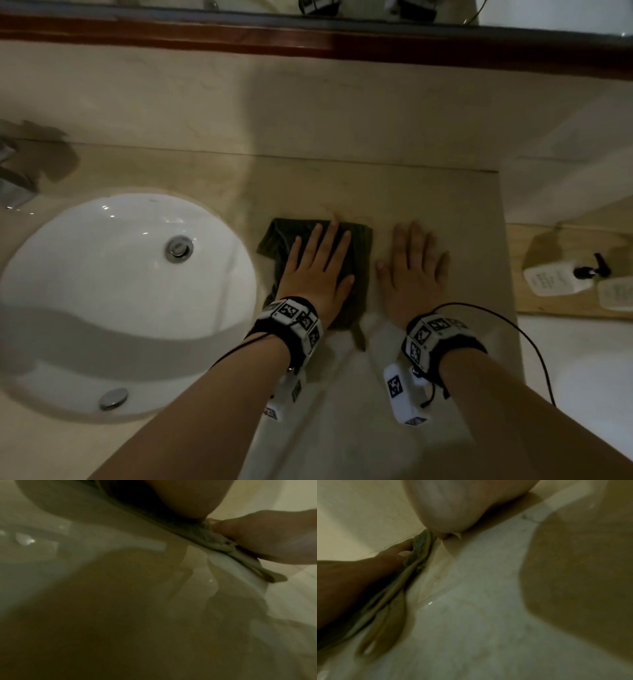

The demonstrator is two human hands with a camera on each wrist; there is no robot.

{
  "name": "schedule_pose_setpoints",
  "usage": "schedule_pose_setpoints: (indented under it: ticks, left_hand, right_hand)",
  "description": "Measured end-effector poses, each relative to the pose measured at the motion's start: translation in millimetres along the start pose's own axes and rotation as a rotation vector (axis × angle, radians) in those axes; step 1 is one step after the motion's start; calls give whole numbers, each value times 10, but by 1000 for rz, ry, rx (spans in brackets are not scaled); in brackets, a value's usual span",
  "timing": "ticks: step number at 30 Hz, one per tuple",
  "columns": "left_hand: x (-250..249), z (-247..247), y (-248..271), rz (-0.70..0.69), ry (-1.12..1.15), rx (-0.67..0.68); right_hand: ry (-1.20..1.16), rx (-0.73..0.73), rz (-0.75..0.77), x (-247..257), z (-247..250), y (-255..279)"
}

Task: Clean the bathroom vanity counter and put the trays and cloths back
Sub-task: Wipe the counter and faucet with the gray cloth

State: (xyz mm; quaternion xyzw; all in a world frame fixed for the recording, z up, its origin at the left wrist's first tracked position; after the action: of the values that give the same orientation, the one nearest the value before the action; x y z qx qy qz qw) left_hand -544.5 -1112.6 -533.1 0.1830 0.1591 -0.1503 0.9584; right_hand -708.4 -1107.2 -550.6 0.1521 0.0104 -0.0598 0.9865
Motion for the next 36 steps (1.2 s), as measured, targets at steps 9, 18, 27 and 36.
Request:
schedule_pose_setpoints:
  ticks: [9,18,27,36]
  left_hand:
    - [511,277,-370,92,-7,-16]
    - [232,187,-408,276,-5,-81]
    - [-149,14,-327,157,-21,27]
    - [-130,41,-436,-46,-47,64]
  right_hand:
    - [-3,66,18,-16,8,8]
    - [-20,23,26,-1,23,21]
    - [-21,-6,21,6,26,32]
    - [16,43,0,-1,15,28]
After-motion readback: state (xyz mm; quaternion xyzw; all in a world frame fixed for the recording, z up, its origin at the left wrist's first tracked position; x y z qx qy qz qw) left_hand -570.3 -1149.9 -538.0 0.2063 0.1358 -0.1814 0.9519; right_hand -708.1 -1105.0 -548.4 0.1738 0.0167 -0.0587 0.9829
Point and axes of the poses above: each hand's wrist, its own y-axis away from the middle knuckle, its own z-axis out of the back of the hand, x = y × z, the point moved 6 cm from there along -y, towards the middle knuckle, and after that the axes turned 11 degrees about y, right-handed, at the moved point
